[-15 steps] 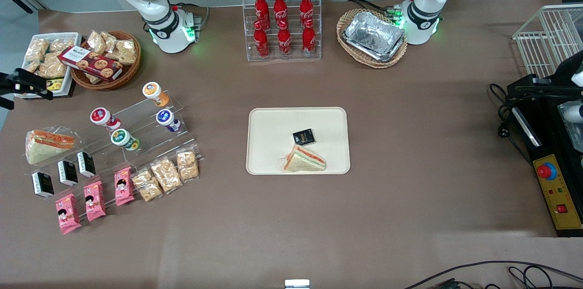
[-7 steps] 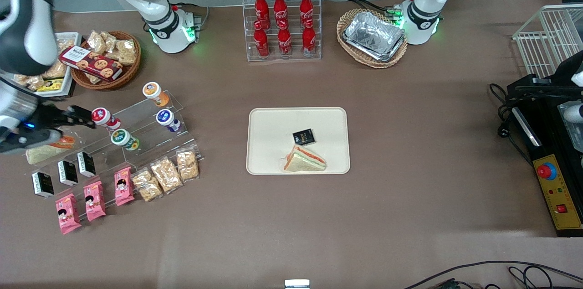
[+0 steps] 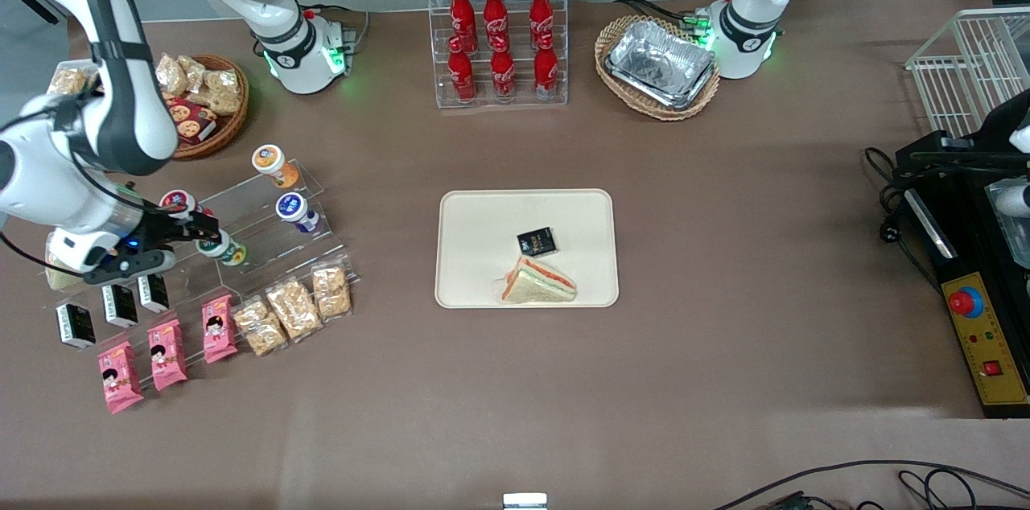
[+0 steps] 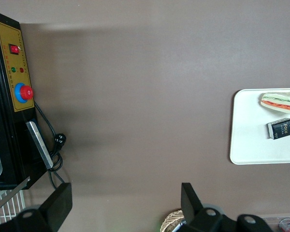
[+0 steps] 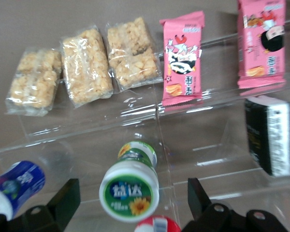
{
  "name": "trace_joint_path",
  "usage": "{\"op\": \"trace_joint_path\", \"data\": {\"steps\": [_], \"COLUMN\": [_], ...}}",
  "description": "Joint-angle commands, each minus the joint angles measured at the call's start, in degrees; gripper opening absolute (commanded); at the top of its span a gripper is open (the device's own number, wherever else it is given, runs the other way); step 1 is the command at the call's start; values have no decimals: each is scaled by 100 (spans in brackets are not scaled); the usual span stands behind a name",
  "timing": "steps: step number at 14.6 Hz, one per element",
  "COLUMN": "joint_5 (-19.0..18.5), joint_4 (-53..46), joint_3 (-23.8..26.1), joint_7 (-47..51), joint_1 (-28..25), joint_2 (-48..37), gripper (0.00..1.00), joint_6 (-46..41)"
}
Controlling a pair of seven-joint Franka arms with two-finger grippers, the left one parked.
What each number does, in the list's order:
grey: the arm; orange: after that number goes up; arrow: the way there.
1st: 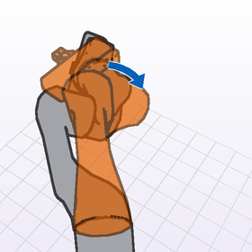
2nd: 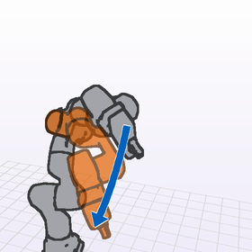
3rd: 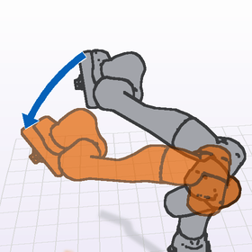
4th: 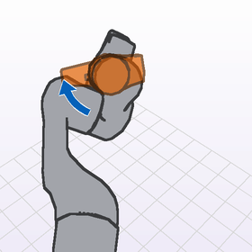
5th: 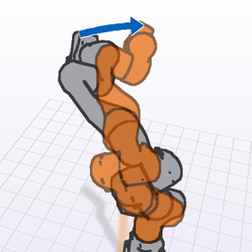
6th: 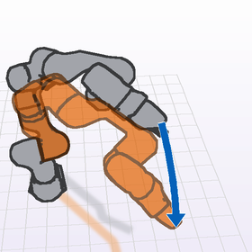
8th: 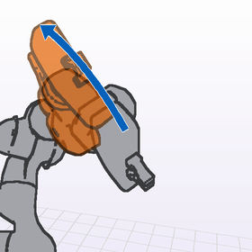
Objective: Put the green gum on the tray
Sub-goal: 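Lower the open right gripper around the green-and-white bottle on the rack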
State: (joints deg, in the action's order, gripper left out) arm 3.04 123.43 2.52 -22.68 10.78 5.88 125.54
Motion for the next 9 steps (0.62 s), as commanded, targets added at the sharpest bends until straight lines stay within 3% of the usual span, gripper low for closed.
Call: {"op": "trace_joint_path", "data": {"steps": [1, 7, 8, 9], "joint_5": [118, 126, 118, 118], "joint_4": [287, 278, 287, 278], "joint_3": [-15, -15, -15, -15], "joint_7": [-52, -52, -52, -61], "joint_1": [-49, -49, -49, -49], "joint_2": [62, 168, 194, 212], "gripper": [99, 98, 90, 70], "joint_6": [401, 463, 489, 489]}}
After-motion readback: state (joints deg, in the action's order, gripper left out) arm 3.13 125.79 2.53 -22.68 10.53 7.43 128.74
